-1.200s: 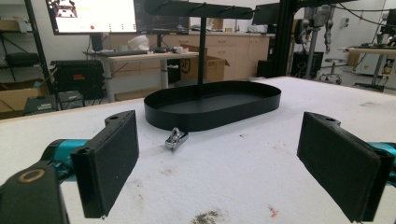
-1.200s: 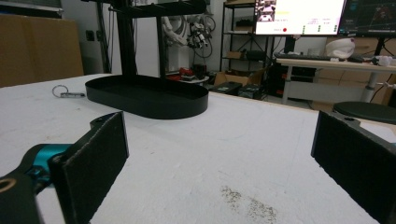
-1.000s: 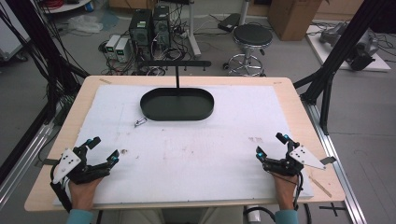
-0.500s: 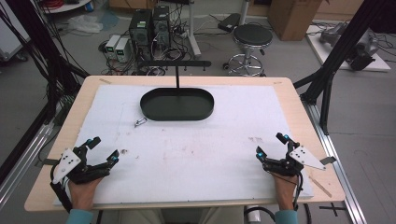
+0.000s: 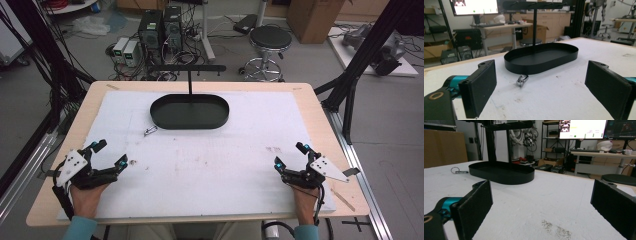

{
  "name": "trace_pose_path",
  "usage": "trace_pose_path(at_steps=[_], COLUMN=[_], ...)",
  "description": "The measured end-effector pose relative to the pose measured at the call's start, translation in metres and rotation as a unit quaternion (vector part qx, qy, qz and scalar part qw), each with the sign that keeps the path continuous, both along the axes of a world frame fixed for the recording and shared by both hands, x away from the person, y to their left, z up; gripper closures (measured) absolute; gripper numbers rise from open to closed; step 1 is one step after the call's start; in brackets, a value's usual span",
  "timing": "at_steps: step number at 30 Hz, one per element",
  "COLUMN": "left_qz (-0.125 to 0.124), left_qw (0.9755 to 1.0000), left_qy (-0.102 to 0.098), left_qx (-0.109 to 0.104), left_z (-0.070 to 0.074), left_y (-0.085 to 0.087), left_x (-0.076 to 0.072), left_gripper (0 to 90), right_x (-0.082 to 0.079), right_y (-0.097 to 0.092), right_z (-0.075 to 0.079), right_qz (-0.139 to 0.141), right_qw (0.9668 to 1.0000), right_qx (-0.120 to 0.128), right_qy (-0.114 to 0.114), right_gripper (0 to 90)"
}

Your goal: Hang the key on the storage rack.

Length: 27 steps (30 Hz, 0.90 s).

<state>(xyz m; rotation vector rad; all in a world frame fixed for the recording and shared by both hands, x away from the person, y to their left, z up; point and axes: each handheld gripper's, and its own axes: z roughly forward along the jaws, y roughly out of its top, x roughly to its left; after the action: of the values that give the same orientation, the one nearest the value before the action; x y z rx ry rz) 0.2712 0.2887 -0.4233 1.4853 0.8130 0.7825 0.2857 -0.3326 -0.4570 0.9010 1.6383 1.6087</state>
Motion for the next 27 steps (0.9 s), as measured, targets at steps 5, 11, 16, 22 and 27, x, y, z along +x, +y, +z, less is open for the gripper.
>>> trace_pose_path(at_steps=[5,11,16,22,27], left_qz=[-0.007,-0.010,-0.017,-0.030,-0.040], left_qw=[0.9989,0.9954,0.9917,0.9850,0.9783], left_qy=[0.043,0.083,0.103,0.135,0.156], left_qx=[0.015,0.047,0.074,0.103,0.130], left_z=[0.019,0.039,0.047,0.053,0.058], left_y=[-0.002,-0.005,-0.009,-0.015,-0.022], left_x=[0.015,0.033,0.048,0.068,0.085], left_gripper=[10.9,10.9,10.9,11.0,11.0], right_x=[0.000,0.000,0.000,0.000,0.000], right_y=[0.000,0.000,-0.001,0.000,-0.001], right_z=[0.000,0.000,0.000,0.000,0.000], right_qz=[-0.001,0.000,-0.001,-0.001,-0.001], right_qw=[1.0000,1.0000,1.0000,1.0000,1.0000], right_qx=[-0.001,-0.001,-0.003,-0.001,-0.002], right_qy=[-0.003,-0.002,-0.006,-0.006,-0.007], right_gripper=[3.3,3.3,3.3,3.3,3.3])
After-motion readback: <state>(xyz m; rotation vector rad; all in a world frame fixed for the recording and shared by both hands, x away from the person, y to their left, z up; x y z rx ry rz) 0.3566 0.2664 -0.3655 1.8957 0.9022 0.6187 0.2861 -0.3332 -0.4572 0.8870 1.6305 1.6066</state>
